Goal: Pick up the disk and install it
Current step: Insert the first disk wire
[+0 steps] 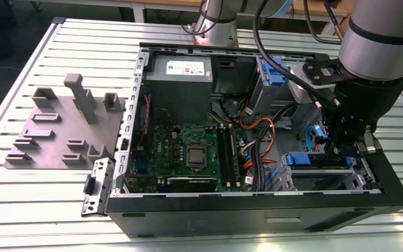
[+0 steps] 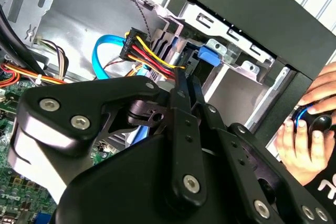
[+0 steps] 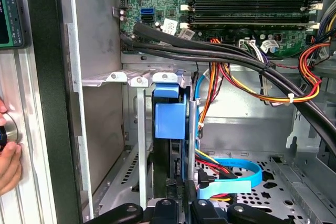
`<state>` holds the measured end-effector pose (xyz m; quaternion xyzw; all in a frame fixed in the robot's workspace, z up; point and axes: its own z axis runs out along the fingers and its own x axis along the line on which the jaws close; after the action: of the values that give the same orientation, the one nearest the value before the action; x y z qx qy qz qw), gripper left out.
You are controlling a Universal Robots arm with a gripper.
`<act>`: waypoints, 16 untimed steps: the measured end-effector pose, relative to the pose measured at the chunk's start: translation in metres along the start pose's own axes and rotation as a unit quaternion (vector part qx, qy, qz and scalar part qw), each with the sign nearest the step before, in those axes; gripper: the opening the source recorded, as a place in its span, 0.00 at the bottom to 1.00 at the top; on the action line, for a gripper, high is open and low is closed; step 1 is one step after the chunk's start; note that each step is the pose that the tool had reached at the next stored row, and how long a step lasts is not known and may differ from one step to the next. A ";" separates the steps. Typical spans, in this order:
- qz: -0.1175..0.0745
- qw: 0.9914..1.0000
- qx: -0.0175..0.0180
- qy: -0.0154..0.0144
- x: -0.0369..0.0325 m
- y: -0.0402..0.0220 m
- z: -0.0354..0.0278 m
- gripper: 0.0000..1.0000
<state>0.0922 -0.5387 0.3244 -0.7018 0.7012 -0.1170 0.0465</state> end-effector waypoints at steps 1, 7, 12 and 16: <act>0.000 1.000 0.000 0.000 0.0000 0.0000 0.0000 0.16; 0.000 1.000 0.000 0.000 0.0000 0.0000 0.0000 0.16; 0.000 1.000 0.000 0.000 0.0000 0.0001 0.0001 0.18; 0.000 1.000 0.000 0.000 0.0001 0.0000 -0.0002 0.24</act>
<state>0.0922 -0.5388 0.3246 -0.7017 0.7012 -0.1169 0.0466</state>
